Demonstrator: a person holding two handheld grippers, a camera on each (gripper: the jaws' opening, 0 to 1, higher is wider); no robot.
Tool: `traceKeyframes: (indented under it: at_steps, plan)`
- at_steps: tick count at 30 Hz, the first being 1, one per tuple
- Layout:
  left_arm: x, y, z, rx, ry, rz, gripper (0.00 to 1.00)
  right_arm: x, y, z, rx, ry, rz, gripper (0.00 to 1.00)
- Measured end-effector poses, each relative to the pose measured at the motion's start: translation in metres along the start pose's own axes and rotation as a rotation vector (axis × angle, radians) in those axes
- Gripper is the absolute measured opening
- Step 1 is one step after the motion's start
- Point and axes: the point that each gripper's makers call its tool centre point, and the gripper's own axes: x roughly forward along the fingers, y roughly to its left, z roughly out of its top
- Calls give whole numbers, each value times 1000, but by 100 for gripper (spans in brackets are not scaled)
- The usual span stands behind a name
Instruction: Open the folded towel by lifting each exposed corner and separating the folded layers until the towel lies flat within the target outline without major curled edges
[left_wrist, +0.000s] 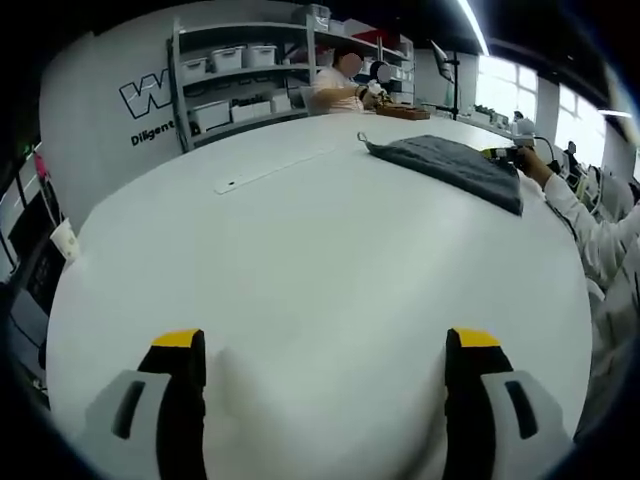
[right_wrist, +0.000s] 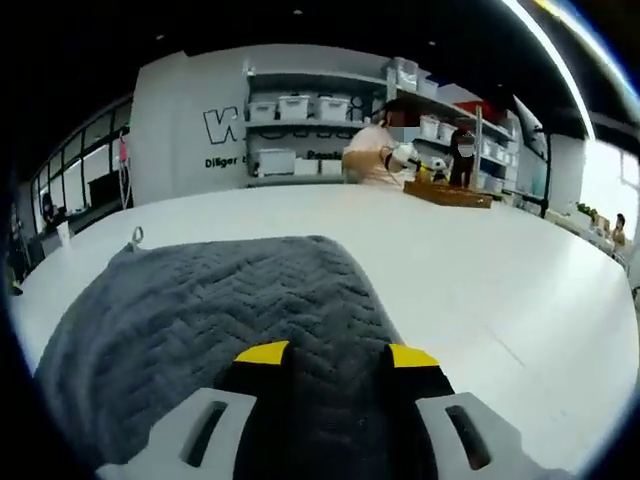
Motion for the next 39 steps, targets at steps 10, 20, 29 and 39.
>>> traceKeyframes:
  at_steps: [10,20,29,39]
  plan:
    - [1,0,-1,2,7,-1,97,-2,2,3,-124,-8,-11,0]
    - [2,2,-2,-2,13,0,97,-11,12,20,-125,-95,16,0]
    - [2,3,-4,-4,19,0,96,-18,43,43,-179,-200,108,0]
    - [1,4,-5,-4,21,5,96,-25,96,54,-333,-269,225,0]
